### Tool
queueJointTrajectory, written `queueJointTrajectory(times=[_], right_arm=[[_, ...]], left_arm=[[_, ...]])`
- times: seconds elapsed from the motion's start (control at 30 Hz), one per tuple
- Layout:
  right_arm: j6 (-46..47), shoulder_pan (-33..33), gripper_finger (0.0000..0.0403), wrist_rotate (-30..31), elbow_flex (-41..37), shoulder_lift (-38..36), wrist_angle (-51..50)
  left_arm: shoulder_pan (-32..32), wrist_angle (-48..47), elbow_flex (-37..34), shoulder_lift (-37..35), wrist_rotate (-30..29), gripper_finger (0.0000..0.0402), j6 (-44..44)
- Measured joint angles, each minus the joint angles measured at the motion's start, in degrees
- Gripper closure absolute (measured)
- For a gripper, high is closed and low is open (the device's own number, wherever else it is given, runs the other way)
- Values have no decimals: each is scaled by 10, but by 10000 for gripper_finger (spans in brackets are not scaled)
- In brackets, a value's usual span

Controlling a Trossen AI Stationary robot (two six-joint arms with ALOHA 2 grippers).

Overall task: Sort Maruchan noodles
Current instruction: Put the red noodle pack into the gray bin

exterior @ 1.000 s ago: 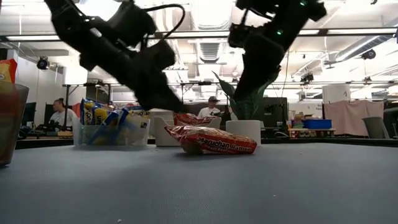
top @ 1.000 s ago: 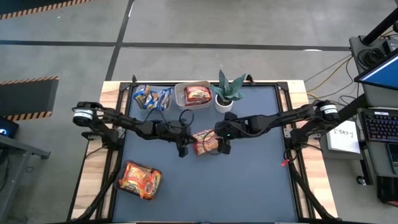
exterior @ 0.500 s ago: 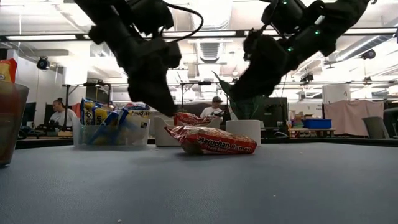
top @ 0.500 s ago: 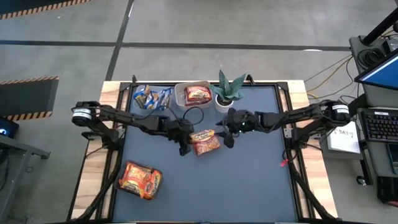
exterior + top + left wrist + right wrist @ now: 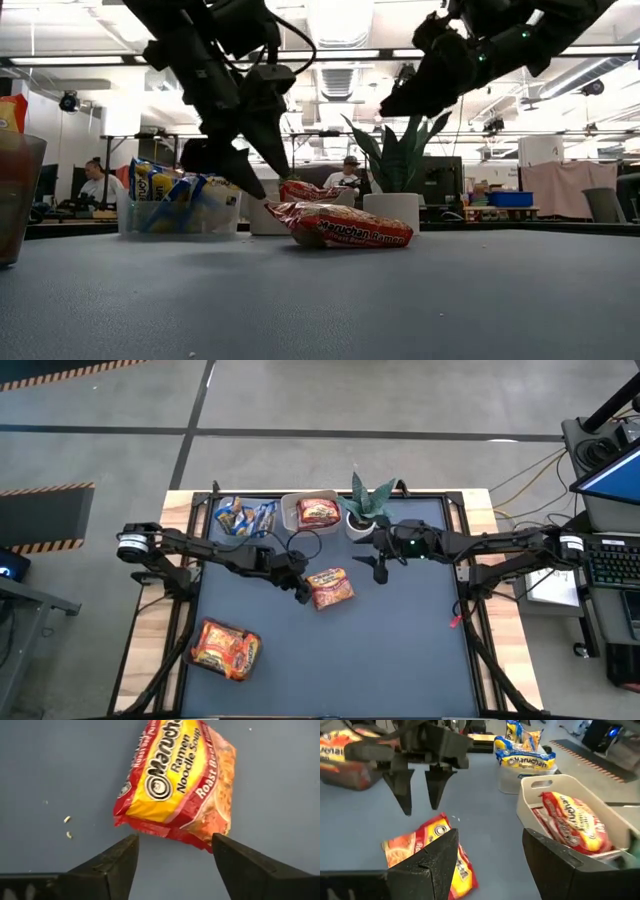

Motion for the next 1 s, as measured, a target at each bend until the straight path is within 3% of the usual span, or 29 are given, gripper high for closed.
queueJointTrajectory(times=[0.23,0.57,0.83,1.0], right_arm=[[-35,-20,193,0,-22,-87,-3],[-45,-21,193,-2,-76,-203,-4],[-50,-21,193,-2,-85,-231,-7],[-56,-21,193,-2,-85,-223,-7]], left_arm=[[0,16,0,5,-44,145,-51],[-5,16,0,6,-77,141,-166],[-26,18,-7,17,-129,141,-257],[-31,42,-7,52,-131,141,-281]])
